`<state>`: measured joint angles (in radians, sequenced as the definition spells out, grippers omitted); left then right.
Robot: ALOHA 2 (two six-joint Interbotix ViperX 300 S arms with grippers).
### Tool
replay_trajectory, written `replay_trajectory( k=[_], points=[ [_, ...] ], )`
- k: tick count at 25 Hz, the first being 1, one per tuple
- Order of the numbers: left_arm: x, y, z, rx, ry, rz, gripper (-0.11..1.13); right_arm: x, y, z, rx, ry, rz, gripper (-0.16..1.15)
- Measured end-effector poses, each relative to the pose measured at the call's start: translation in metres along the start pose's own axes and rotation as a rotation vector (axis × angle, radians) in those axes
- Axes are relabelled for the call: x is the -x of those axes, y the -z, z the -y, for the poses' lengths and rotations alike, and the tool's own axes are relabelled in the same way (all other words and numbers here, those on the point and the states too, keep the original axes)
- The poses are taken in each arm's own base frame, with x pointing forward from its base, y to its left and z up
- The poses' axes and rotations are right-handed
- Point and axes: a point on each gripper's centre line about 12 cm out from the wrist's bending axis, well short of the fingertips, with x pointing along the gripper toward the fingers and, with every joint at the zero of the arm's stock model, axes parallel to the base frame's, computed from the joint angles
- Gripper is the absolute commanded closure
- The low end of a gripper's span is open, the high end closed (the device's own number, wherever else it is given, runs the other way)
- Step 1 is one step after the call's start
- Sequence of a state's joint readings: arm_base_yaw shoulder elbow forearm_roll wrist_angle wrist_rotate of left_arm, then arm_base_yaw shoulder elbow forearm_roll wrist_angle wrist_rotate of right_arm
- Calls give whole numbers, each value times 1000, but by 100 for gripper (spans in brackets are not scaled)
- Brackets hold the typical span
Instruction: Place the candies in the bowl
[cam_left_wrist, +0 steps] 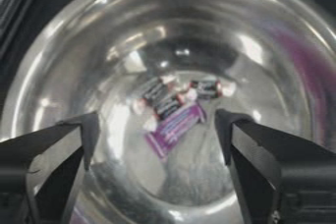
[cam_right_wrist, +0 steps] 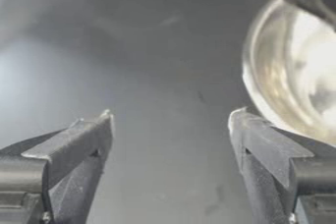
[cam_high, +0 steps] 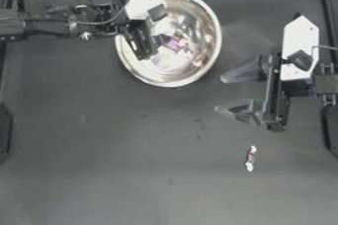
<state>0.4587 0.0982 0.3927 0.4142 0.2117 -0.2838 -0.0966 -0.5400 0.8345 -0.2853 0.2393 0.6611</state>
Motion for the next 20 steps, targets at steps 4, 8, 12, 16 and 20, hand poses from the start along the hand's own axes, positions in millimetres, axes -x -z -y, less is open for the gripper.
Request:
replay_trajectory(
  k=[4, 8, 12, 16, 20],
  points=[
    [22, -10, 10, -13, 19, 48, 3, 3, 6, 4, -97, 60, -115, 0],
    [65, -20, 24, -20, 53, 130, 3, 8, 10, 4, -209, 112, -215, 0],
    [96, -17, 38, -19, 97, 179, 3, 12, 18, -1, -307, 163, -288, 0],
    [114, -7, 45, -7, 131, 221, 3, 17, 28, -8, -412, 236, -336, 0],
    [126, 7, 47, 22, 161, 264, 3, 17, 40, -17, -500, 364, -362, 0]
  ],
)
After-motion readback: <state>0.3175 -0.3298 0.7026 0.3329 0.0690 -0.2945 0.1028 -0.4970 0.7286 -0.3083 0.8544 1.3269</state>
